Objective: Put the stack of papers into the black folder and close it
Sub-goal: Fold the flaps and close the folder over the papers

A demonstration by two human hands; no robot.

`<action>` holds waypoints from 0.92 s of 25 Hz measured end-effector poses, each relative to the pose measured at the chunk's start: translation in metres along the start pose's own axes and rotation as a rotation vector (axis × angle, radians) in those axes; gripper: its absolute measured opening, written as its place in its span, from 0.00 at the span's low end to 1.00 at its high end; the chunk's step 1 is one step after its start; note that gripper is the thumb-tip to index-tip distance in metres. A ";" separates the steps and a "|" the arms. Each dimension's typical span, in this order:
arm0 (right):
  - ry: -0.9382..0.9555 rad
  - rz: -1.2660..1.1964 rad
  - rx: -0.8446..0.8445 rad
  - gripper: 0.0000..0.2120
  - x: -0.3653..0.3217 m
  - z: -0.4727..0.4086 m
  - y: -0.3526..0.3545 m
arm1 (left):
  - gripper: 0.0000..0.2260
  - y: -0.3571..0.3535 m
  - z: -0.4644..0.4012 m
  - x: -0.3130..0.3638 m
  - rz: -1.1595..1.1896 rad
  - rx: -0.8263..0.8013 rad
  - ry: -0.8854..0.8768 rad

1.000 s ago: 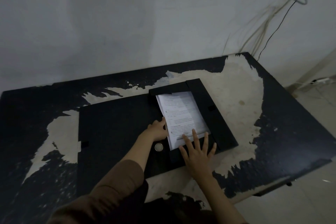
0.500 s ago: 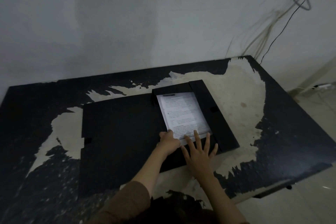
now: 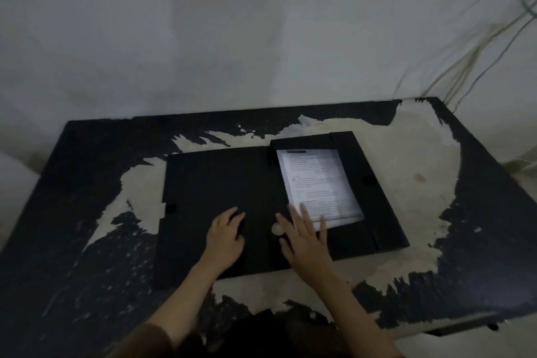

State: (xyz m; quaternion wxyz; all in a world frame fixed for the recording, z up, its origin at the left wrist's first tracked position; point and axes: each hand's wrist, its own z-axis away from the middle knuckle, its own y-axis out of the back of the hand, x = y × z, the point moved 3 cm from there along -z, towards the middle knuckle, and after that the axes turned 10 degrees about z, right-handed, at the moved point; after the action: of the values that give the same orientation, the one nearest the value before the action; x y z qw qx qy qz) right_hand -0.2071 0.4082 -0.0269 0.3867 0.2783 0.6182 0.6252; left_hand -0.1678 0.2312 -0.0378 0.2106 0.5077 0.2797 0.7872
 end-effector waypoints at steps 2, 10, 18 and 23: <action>0.245 0.055 -0.076 0.28 -0.032 -0.009 -0.005 | 0.26 0.013 0.015 -0.034 -0.109 0.092 0.054; 0.463 0.199 -0.325 0.42 -0.061 -0.024 -0.044 | 0.28 0.036 0.054 -0.094 -0.161 0.186 0.221; 0.481 0.251 -0.279 0.37 -0.062 -0.020 -0.049 | 0.27 0.049 0.058 -0.083 0.093 0.274 0.275; 0.440 0.054 -0.270 0.30 -0.063 -0.012 -0.029 | 0.23 0.103 0.062 -0.053 0.484 0.457 0.236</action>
State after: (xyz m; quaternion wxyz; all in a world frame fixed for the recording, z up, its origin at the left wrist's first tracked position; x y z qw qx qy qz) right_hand -0.1785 0.3480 -0.0483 0.2600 0.0979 0.5906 0.7576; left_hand -0.0944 0.1346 0.0140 -0.1350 0.4988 0.3426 0.7846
